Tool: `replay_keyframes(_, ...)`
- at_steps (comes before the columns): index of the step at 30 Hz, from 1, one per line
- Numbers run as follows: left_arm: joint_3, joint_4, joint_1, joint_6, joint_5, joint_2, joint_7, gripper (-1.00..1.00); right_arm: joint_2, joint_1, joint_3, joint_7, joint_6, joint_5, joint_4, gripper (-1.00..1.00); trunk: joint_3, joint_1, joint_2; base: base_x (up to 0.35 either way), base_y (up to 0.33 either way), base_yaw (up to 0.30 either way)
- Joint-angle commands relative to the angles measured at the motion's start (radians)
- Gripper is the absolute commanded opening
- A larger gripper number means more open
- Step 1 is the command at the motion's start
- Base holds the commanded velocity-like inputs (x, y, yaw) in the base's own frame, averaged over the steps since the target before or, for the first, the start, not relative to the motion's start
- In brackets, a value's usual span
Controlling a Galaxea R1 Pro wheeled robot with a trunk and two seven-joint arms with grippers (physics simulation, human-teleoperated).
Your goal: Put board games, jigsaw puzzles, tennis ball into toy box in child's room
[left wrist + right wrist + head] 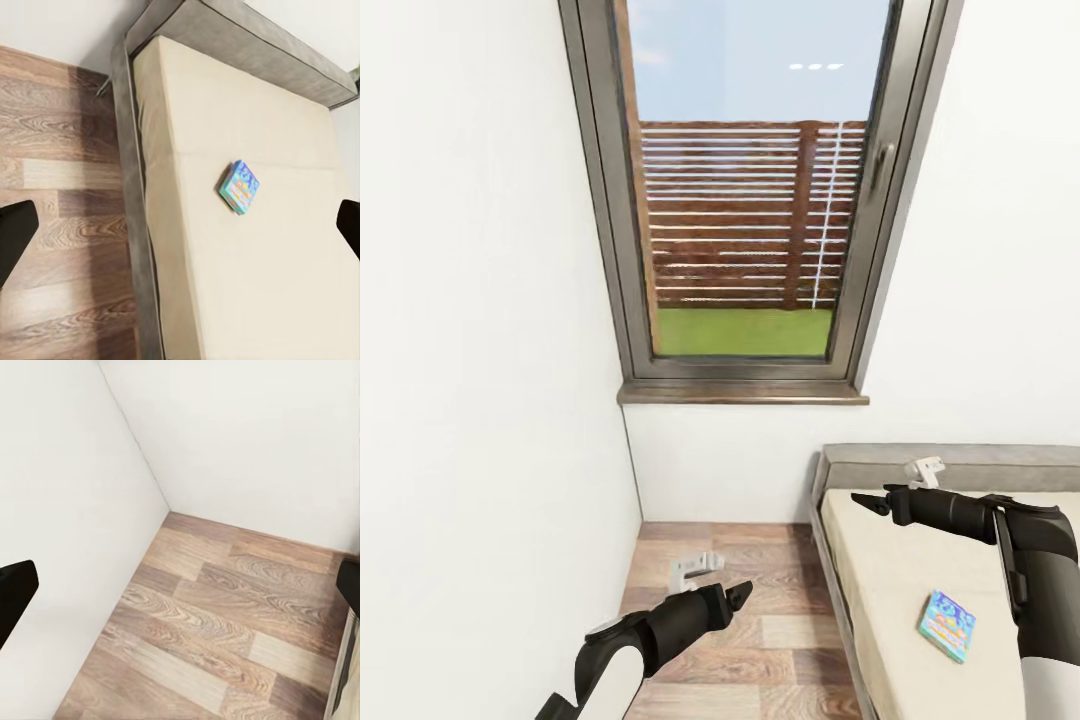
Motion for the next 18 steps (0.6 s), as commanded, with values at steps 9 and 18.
replay_keyframes(9,0.000,-0.001,-0.001,0.003,0.011,0.000,0.009,1.00,0.000,-0.001,-0.001,0.009,0.006,0.009,-0.001,1.00,-0.002,0.001,-0.002,0.335,0.000,0.000)
replay_keyframes(18,0.000,-0.001,-0.001,0.003,0.011,0.000,0.009,1.00,0.000,-0.001,-0.001,0.009,0.006,0.009,-0.001,1.00,-0.002,0.001,-0.002,0.335,0.000,0.000)
